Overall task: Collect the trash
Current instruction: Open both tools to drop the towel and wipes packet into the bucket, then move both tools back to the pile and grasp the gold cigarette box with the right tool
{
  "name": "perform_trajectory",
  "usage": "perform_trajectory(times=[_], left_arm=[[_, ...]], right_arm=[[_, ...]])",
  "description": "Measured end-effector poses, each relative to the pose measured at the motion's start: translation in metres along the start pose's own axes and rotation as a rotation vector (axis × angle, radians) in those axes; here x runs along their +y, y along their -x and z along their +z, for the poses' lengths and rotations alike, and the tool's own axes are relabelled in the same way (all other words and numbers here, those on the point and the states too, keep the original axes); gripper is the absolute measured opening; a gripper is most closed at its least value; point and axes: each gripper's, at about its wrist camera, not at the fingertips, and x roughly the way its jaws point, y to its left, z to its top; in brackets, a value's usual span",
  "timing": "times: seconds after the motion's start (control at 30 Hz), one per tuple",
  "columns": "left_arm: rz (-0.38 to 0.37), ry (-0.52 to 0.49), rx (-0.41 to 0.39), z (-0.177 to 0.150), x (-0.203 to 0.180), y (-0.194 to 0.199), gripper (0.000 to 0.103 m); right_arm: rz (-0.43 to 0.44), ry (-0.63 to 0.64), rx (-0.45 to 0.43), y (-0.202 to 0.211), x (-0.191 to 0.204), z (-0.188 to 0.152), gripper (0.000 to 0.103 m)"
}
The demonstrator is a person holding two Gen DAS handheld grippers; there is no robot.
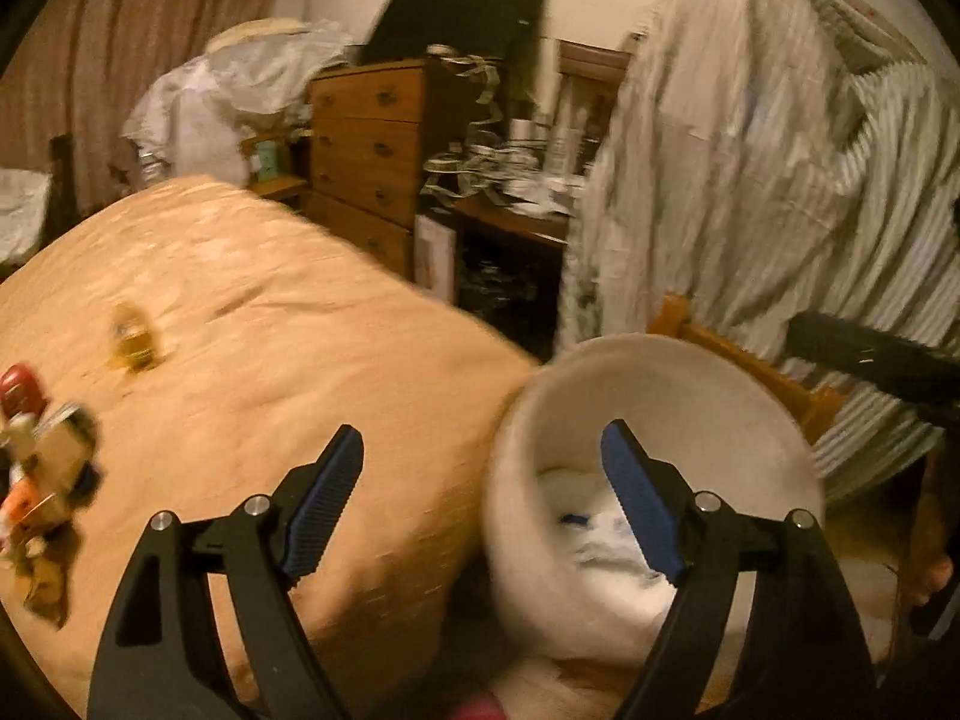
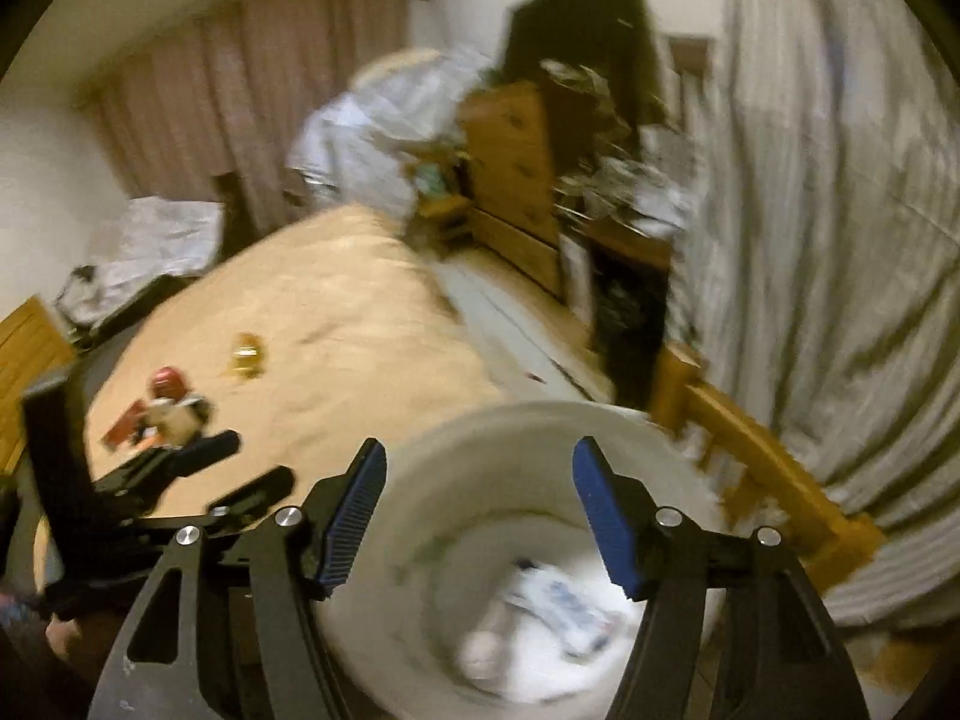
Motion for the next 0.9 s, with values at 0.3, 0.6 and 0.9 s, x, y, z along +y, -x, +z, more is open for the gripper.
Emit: perform_trajectory(times=[0.3,0.6,0.9], left_arm=[[0.276,0.242,0.023,-0.055,0.177,0.046,0.079],[0.388,0.438,0.116,-0.110,0.305,0.067,0.080],[0.468,0.542,0.097,-0.149,0.363,0.116,0.089]], right_arm=[[0.247,0.162,0.061,-0.051,0.151,-0.027,0.073],[0.352,0.242,0.169,-0.100,0.252,-0.049,0.074],[0.471,0.308,0.274,-0.160,0.343,-0.062,0.074]])
